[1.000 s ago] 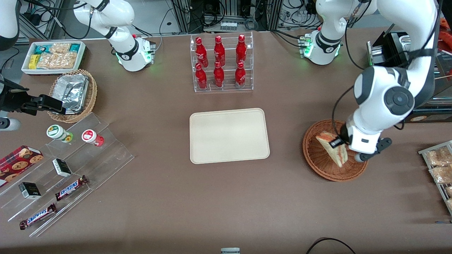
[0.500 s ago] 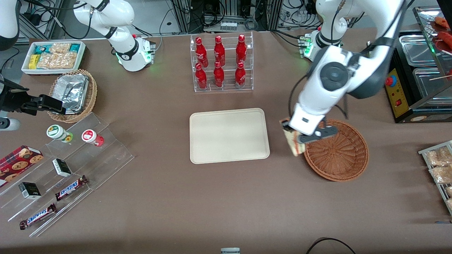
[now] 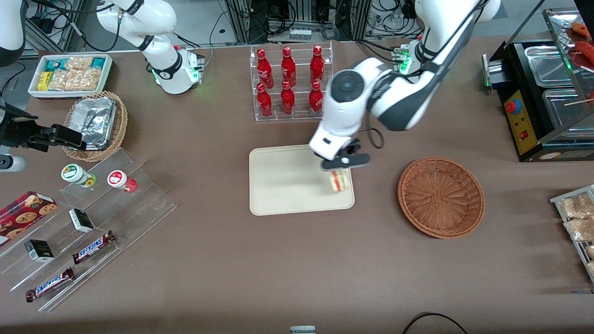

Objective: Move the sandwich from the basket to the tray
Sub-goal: 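Lift the sandwich and carry it with the left gripper over the cream tray, then lower the sandwich onto the tray and open the left gripper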

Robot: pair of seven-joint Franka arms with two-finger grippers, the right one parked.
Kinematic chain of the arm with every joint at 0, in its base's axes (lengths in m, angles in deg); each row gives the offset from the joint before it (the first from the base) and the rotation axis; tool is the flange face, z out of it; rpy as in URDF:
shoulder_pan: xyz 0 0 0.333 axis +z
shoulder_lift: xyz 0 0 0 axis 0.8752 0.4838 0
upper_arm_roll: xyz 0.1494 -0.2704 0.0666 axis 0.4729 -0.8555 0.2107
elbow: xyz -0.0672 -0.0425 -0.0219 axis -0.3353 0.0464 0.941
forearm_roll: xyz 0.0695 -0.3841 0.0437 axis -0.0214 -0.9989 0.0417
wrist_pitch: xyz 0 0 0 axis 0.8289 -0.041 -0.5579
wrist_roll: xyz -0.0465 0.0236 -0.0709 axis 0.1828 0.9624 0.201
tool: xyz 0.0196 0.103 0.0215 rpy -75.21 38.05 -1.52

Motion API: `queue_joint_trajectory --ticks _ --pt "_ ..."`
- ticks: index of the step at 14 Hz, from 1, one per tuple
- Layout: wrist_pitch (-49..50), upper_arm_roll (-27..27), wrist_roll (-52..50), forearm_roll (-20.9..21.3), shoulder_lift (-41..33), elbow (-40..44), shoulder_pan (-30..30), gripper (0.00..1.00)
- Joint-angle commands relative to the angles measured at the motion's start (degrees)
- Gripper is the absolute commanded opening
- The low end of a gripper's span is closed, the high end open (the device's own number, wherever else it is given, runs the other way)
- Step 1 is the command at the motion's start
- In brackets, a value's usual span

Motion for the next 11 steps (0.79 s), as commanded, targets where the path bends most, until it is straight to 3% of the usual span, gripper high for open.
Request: queue_joint_trajectory --ticks 1,7,11 --pt "-4.2 0.3 -5.7 3.9 5.6 3.3 -4.8 0.08" --pt "-13.0 0.3 -17.5 18.1 14.8 3.1 -9.7 0.08" --pt "-14.7 0.4 -22.2 24.5 18.0 2.8 -10.5 0.09"
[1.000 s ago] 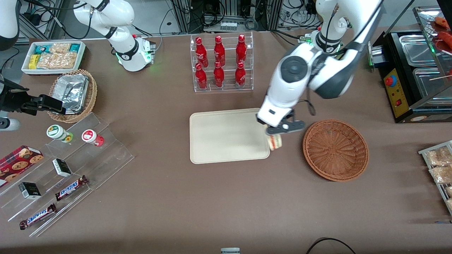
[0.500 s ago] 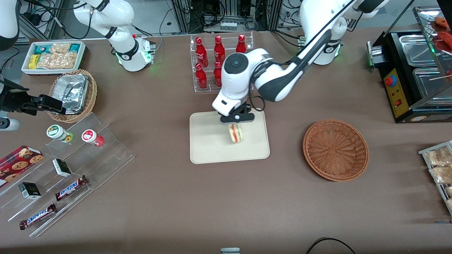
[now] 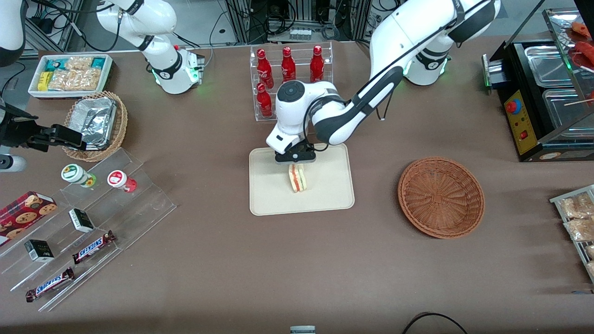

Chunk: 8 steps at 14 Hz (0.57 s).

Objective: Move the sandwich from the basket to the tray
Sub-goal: 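Lower the sandwich onto the tray and open the left gripper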

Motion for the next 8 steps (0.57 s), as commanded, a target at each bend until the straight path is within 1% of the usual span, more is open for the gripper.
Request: queue_joint_trajectory --ticks 1,2,3,4,8 --pt "-0.3 0.3 -2.5 3.2 1.7 1.5 -1.1 0.09" --pt "-0.3 0.3 -2.5 3.2 2.0 1.6 -1.0 0.19" --pt "-0.3 0.3 -1.9 3.2 2.0 1.7 -0.9 0.65" --pt "-0.2 0.3 -2.0 3.2 1.9 1.7 -0.9 1.0" --pt "0.7 0.1 -2.4 2.5 1.0 1.7 -0.8 1.0"
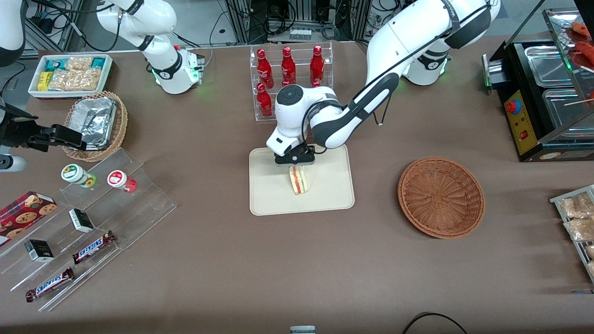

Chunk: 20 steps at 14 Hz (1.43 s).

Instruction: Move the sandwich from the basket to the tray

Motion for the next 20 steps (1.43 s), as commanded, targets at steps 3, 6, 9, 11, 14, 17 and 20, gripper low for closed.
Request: queue_joint_trajectory --ticks 3,6,9,11,14,17,20 --pt "4.7 -0.3 -1.7 0.3 -3.1 1.4 -0.2 1.0" --pt "7.3 -0.2 -0.9 -7.2 -8.7 2.2 1.8 1.0" --pt "17.0 -0.1 -0.6 -10.9 -10.4 8.8 2.7 1.0" --pt "23.5 0.1 1.4 -13.6 -10.5 13.4 4.8 1.0" --pt "28.6 -0.4 12.1 -20.5 -15.5 14.1 11.7 1.0" --pt "35.1 -0.4 22.6 -25.1 -20.5 14.1 18.2 1.0" --pt "41.6 3.5 35.3 -30.9 -25.6 14.0 21.7 1.0"
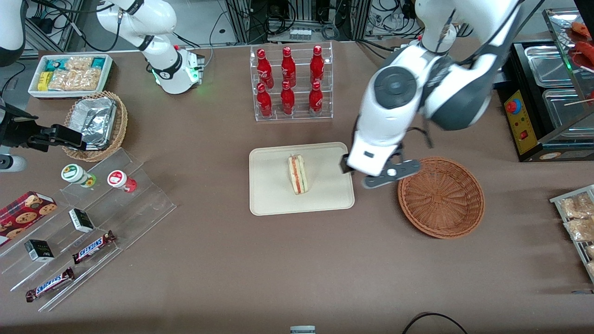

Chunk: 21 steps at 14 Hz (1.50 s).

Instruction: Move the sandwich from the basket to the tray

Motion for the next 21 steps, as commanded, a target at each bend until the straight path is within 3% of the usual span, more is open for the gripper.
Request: queue_joint_trajectory --ticks 1,2,4,11,17,21 --pt "4.3 7.8 10.9 -6.3 -6.5 -1.6 0.4 1.0" --pt "5.2 12.2 16.0 -9.1 -8.9 -2.4 -0.5 1.0" --pt "7.6 17.5 25.5 -10.8 -12.2 -4.2 -0.4 1.0" --pt "10.4 26.1 41.5 -13.2 -15.5 -5.0 1.9 1.0" --pt "10.7 31.0 43.2 -13.0 -16.6 -4.8 1.4 1.0" --pt "9.0 32.7 46.3 -12.6 -20.0 -9.2 1.3 1.0"
